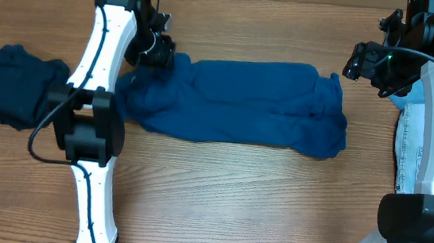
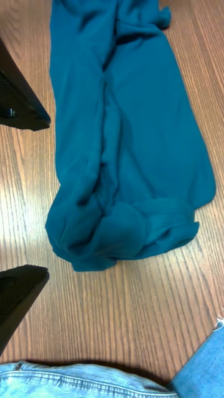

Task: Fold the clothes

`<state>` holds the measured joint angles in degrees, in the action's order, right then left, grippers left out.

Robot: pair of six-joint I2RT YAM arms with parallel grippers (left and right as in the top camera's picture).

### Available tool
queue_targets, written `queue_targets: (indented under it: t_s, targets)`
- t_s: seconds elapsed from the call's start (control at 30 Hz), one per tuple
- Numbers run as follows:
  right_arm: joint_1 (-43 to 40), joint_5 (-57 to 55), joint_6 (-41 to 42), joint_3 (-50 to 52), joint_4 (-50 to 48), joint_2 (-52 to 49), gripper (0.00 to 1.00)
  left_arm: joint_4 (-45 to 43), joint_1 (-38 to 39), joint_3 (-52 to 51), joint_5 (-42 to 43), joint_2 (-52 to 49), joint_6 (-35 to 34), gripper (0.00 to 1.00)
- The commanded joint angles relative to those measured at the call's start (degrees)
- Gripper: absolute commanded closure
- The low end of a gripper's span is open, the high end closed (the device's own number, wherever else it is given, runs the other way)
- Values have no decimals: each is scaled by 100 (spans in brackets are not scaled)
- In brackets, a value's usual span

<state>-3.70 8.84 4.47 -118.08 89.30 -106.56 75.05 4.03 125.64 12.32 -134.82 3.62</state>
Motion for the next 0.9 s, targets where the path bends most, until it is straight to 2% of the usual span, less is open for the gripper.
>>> queue_targets:
  t_s: [0.0, 0.13, 0.23, 0.3, 0.33, 0.57, 0.63, 0.7, 0.73, 0.77, 0.87]
  targets:
    - [-17, 68, 24, -114, -52, 74, 27, 96, -24, 9, 688, -273, 151, 34]
    - [-17, 66, 24, -114, -133, 72, 26, 286, 24, 9, 719, -313, 114, 42]
    - [-17, 68, 22, -114, -136, 72, 26, 782, 85, 9, -387, -315, 44, 47]
    - [-17, 68, 24, -114, -122, 74, 26, 1051, 50, 9, -1154, -315, -387, 49]
    - [-17, 68, 24, -114, -109, 72, 26, 1115, 9, 9, -1250, -315, -551, 50]
    - [-17, 68, 24, -114, -83, 72, 27, 1167, -79, 9, -1497, -315, -1351, 50]
    - [-17, 68, 24, -114, -72, 72, 27, 951, -68, 9, -1088, -317, -1237, 50]
    - [-17, 68, 24, -114, -72, 74, 27, 789, -44, 9, -693, -317, -1132, 68]
    - [-17, 68, 22, -114, -70, 72, 27, 660, -7, 9, -428, -317, -1126, 89]
    - [-17, 68, 22, -114, -66, 72, 27, 564, 24, 31, -341, -315, -1067, 96]
    - [-17, 68, 22, -111, -63, 72, 27, 693, 39, 422, -184, -282, -914, 96]
